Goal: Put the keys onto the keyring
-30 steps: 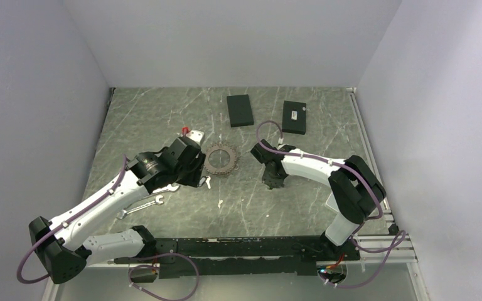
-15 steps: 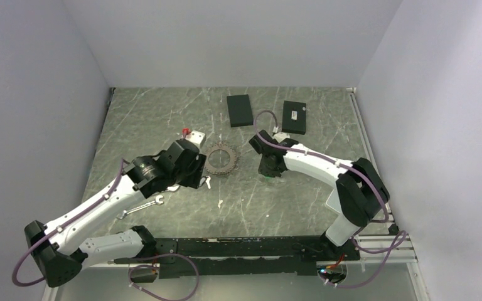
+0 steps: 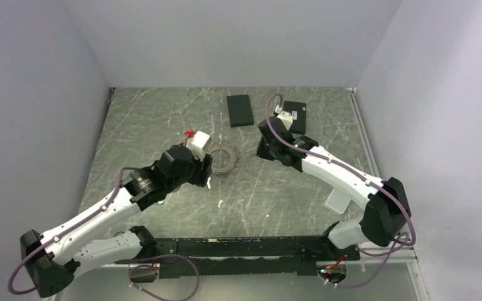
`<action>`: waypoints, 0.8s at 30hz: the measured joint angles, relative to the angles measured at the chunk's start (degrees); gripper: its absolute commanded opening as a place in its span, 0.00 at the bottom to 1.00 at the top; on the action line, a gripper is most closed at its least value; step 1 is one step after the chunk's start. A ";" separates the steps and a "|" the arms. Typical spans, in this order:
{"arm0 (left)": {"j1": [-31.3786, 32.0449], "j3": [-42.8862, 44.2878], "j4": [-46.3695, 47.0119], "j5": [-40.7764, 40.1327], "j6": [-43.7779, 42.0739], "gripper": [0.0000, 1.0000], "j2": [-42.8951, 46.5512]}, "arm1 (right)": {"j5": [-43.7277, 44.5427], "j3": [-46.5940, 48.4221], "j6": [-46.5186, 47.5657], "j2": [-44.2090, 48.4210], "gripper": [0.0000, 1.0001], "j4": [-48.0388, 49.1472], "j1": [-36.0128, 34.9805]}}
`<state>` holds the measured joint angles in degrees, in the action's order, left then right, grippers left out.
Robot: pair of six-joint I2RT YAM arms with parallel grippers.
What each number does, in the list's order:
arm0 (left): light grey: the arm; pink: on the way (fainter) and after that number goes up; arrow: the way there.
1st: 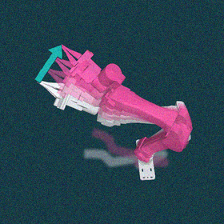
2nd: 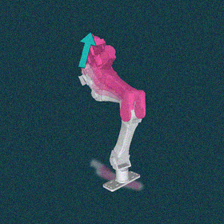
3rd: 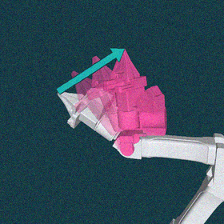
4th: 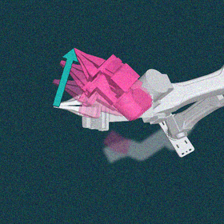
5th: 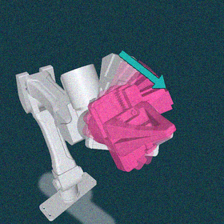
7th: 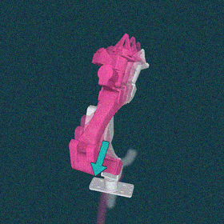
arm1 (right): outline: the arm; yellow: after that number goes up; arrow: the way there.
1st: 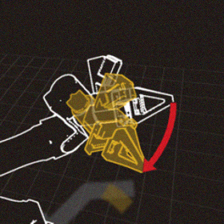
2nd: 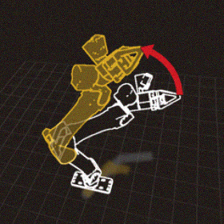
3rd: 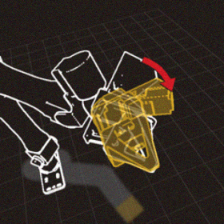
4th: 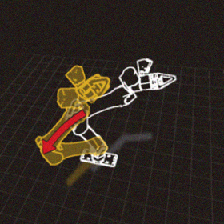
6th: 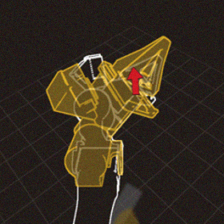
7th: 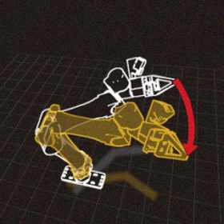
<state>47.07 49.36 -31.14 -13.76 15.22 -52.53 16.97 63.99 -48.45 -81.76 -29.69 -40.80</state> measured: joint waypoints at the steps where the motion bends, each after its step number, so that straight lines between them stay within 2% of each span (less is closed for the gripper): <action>1: 0.26 -0.70 2.95 0.83 -1.01 0.59 -0.79 | -0.20 0.24 0.66 0.72 0.00 0.68 0.00; 5: 2.80 -4.33 16.46 4.72 -7.17 0.61 -4.13 | -0.79 2.36 1.33 2.19 0.00 1.03 0.00; 8: 4.83 -8.41 27.98 9.53 -15.41 0.62 -6.80 | -0.74 5.53 -0.66 2.27 0.00 -1.07 0.00; 12: 5.64 -12.61 42.12 16.52 -26.82 0.56 -11.85 | -1.03 11.32 -5.33 1.86 0.00 -6.27 0.11; 18: 5.64 -12.90 53.68 20.76 -36.13 0.47 -18.99 | -1.75 13.79 -8.39 1.36 0.00 -8.66 0.11; 22: 5.64 -13.64 59.34 22.71 -38.47 0.31 -19.08 | -2.05 11.61 -9.11 1.75 0.00 -9.35 0.11; 24: 5.64 -13.62 60.41 23.76 -39.21 0.31 -19.08 | -2.05 10.75 -9.25 1.95 0.00 -9.60 0.11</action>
<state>52.71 35.75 29.28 10.00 -23.99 -71.61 14.92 74.74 -57.69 -79.81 -39.29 -40.69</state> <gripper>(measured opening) 0.325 0.010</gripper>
